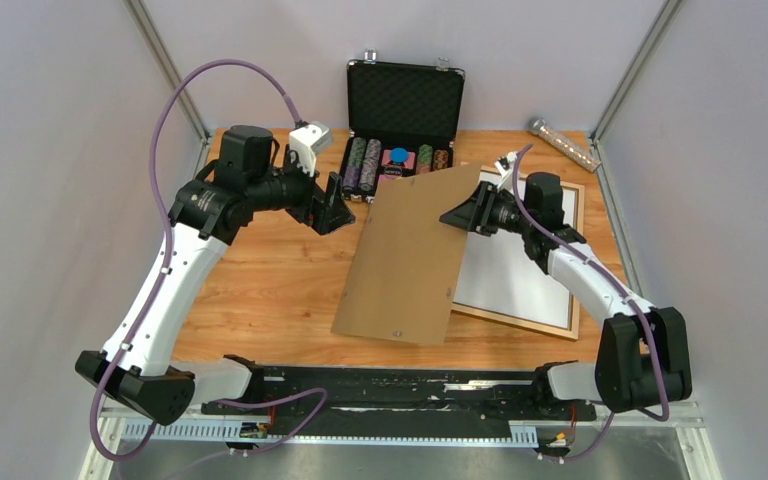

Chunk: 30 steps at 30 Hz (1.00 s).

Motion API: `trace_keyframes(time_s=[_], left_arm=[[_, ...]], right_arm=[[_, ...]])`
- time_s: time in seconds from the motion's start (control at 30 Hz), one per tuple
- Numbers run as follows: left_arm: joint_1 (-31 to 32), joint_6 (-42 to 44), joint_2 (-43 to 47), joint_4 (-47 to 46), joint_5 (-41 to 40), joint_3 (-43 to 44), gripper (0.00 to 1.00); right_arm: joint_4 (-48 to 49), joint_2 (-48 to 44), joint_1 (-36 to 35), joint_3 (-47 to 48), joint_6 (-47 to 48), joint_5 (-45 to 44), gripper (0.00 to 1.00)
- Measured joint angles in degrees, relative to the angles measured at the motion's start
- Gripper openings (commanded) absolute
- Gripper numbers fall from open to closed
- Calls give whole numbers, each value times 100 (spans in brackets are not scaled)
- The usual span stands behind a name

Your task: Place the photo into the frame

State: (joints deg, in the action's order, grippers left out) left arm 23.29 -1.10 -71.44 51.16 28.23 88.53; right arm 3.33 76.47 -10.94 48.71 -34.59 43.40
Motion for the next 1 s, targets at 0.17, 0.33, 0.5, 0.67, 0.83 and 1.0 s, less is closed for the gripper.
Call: trace_keyframes(time_s=[0.17,0.33,0.5,0.67,0.83,1.0], left_arm=[[0,0,0,0,-33,0,100],[0,2,0,-2,-37,0,100],[0,2,0,-2,-55,0,100],[0,11,13,-11,-96,-39,100],[0,13,13,-15,-120,-57,100],[0,13,13,-17,-122,-61,100]], right_arm=[[39,-85,-2,-205,197,131,44],[42,-98,-2,-326,275,127,37],[35,-103,-2,-378,323,103,32],[22,-138,-2,-378,348,22,22],[-142,-160,72,-378,251,-131,0],[-251,-155,205,-313,103,-133,0]])
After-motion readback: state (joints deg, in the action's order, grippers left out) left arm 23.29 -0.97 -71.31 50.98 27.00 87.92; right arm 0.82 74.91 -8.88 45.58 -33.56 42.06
